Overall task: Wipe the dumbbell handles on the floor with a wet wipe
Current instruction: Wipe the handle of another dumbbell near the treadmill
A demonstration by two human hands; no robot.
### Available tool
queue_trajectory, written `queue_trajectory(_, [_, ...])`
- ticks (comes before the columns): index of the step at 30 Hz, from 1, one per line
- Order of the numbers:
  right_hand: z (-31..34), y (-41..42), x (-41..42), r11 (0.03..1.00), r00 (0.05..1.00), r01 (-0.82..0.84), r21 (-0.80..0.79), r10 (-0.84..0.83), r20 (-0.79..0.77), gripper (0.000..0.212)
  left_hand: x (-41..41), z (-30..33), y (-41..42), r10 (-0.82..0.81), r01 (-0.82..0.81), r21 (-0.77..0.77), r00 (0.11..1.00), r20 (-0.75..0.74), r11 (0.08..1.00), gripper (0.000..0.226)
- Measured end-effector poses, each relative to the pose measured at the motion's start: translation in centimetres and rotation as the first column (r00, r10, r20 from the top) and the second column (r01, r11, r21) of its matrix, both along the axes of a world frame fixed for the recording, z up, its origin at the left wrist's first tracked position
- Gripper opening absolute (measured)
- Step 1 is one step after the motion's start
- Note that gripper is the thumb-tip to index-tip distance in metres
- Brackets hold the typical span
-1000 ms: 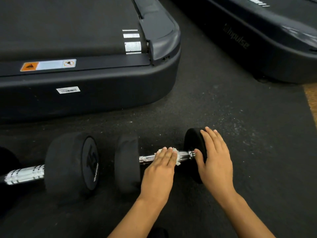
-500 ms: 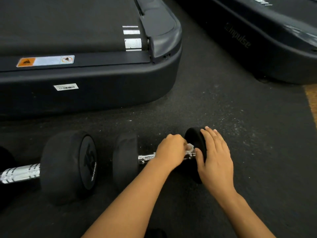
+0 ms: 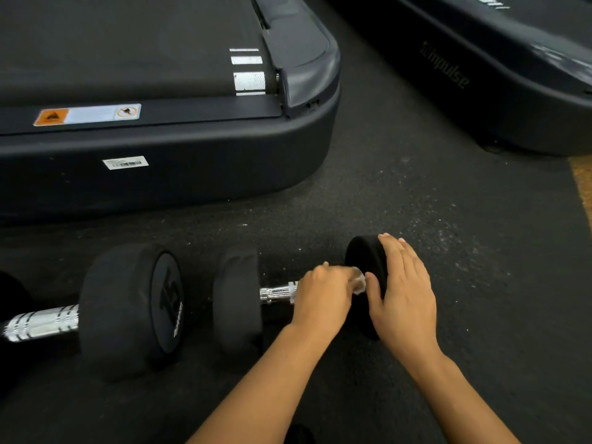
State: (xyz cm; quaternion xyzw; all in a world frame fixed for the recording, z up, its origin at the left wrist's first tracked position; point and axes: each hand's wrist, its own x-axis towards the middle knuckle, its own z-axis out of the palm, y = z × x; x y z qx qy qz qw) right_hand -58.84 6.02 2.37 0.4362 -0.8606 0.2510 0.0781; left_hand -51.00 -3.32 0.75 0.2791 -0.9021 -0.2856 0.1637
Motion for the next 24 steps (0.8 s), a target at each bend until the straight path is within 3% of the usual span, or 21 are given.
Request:
queue_trajectory(2, [0.0,0.1,0.1,1.000,1.000,-0.003,-0.006,0.003,0.011,0.057,1.4,-1.4,0.3,-0.109,0.092,-0.183,0.990,-0.087,0.979,0.022])
queue_trajectory(5, [-0.2,0.4,0.1,1.000,1.000,-0.006,-0.016,0.006,0.008,0.059,3.1,-3.7,-0.1,-0.189,0.083,-0.436,0.960,-0.206,0.896,0.024])
queue_trajectory(9, [-0.6,0.4,0.2,1.000,1.000,0.002,-0.016,-0.002,-0.008,0.052,2.7,-3.4,0.6,-0.238,0.110,-0.496,0.950,-0.203,0.861,0.032])
queue_trajectory(12, [-0.8,0.4,0.0,1.000,0.999,0.000,0.005,0.000,-0.037,0.051,1.8,-2.9,0.7,-0.292,0.178,-0.498,0.943,-0.162,0.849,0.035])
queue_trajectory(19, [-0.9,0.3,0.0,1.000,0.998,0.009,0.001,-0.009,-0.057,0.051,1.3,-2.7,0.9,-0.245,0.152,-0.439,0.956,-0.163,0.886,0.030])
queue_trajectory(21, [-0.8,0.1,-0.1,1.000,0.998,0.013,0.007,-0.013,-0.062,0.050,0.6,-1.4,0.6,-0.202,0.166,-0.352,0.977,-0.069,0.921,0.020])
queue_trajectory(24, [-0.7,-0.2,0.0,0.999,0.997,0.032,0.014,-0.031,-0.067,0.047,-0.5,0.4,-1.0,-0.065,0.082,-0.086,0.982,0.180,0.993,0.015])
